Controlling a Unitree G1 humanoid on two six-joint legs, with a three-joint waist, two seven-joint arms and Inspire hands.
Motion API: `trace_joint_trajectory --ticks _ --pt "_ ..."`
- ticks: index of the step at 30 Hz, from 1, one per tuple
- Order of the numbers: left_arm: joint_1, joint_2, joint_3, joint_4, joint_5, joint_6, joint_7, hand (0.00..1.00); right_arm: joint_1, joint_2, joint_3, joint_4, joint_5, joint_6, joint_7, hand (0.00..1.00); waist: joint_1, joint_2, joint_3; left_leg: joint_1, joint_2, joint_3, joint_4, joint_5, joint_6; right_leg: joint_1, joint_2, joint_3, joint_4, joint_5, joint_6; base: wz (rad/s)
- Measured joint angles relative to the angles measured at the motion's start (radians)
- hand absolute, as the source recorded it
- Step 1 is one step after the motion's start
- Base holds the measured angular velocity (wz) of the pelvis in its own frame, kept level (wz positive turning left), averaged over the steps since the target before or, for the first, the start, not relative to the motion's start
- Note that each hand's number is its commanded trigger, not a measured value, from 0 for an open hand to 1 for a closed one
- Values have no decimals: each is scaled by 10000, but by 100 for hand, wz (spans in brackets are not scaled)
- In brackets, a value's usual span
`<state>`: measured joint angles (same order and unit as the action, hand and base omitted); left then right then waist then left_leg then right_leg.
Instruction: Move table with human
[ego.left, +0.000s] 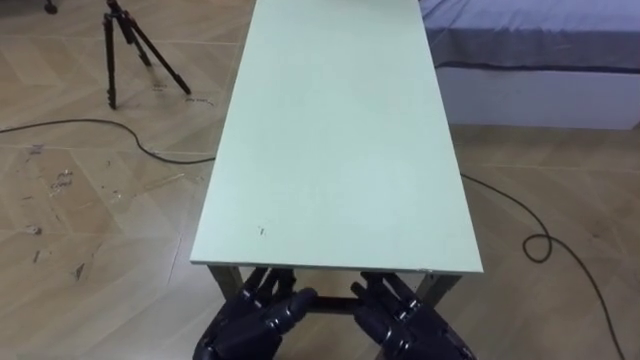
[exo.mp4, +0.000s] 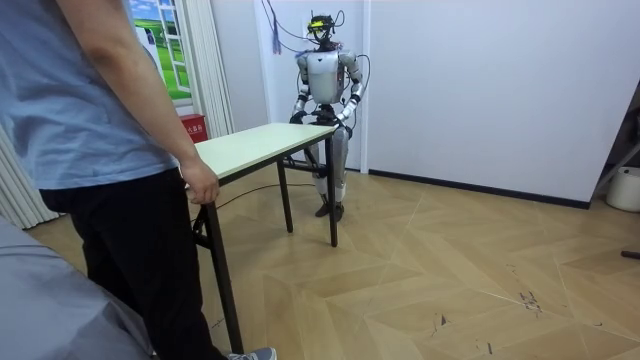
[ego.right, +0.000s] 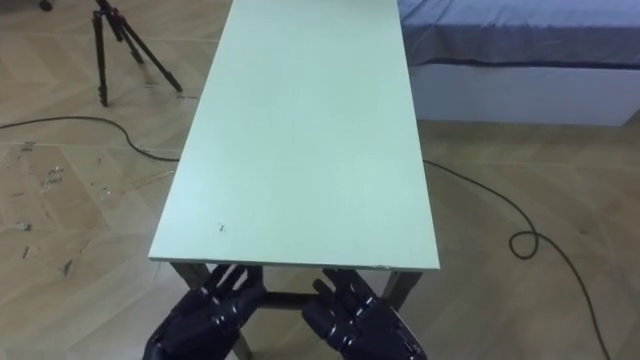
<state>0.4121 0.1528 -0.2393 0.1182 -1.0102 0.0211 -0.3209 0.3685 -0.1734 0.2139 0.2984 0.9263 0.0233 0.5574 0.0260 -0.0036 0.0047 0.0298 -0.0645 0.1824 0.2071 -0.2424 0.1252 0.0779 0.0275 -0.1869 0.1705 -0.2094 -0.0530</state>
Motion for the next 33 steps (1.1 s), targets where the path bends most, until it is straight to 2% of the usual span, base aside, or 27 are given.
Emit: trace_joint_trajectory --ticks 7,11,14,17,22,23,25,27,31,33 --pt "-30 189 25 -3 -238 56 29 0 -212 -180 -11 -2 165 0 19 0 -193 -2 11 7 0 1 1 0 0 7 20 228 -4 0 0 0" --pt "-157 252 138 -3 -268 186 148 0 -346 -194 -17 -3 383 0 21 0 -266 24 71 -1 2 0 38 -1 1 17 19 227 5 0 0 0" --pt "-202 248 180 -4 -291 244 231 0 -366 -203 -26 -2 546 2 16 0 -276 44 83 -1 4 -13 15 -2 2 2 20 220 26 0 0 0" --pt "-216 252 403 -2 -664 384 258 0 -375 -215 -40 -2 748 2 -1 0 -228 55 91 -17 9 -14 49 -1 1 -17 22 230 28 0 0 0" --pt "-273 326 646 -3 -2121 578 667 0 -431 -258 -25 -1 876 27 -309 0 -185 58 103 69 10 -17 127 0 -1 105 21 237 6 0 -1 0" --pt "-323 359 682 -3 -2379 637 796 0 -495 -265 -25 -1 885 122 -430 0 -188 56 107 92 12 -17 134 0 -1 129 22 240 7 0 -1 0" --pt "-406 374 683 -3 -2593 665 959 0 -614 -264 -22 -1 899 218 -594 0 -190 61 185 160 13 -17 136 0 -1 200 22 242 6 0 -1 0" --pt "-502 370 683 -3 -2748 734 1122 0 -707 -244 -2 0 1044 316 -793 0 -173 23 223 180 22 -22 112 0 -2 143 44 292 39 3 -6 -2" --pt "-583 371 705 -2 -3072 797 1210 0 -784 -243 15 9 1451 553 -883 0 -26 -19 233 226 38 3 -20 7 -12 74 70 417 172 8 -14 -7" --pt "-607 357 728 -1 -3615 959 1222 0 -781 -246 46 22 2146 781 -962 0 125 -37 235 308 40 35 -16 17 -15 95 77 478 170 10 -18 -9"
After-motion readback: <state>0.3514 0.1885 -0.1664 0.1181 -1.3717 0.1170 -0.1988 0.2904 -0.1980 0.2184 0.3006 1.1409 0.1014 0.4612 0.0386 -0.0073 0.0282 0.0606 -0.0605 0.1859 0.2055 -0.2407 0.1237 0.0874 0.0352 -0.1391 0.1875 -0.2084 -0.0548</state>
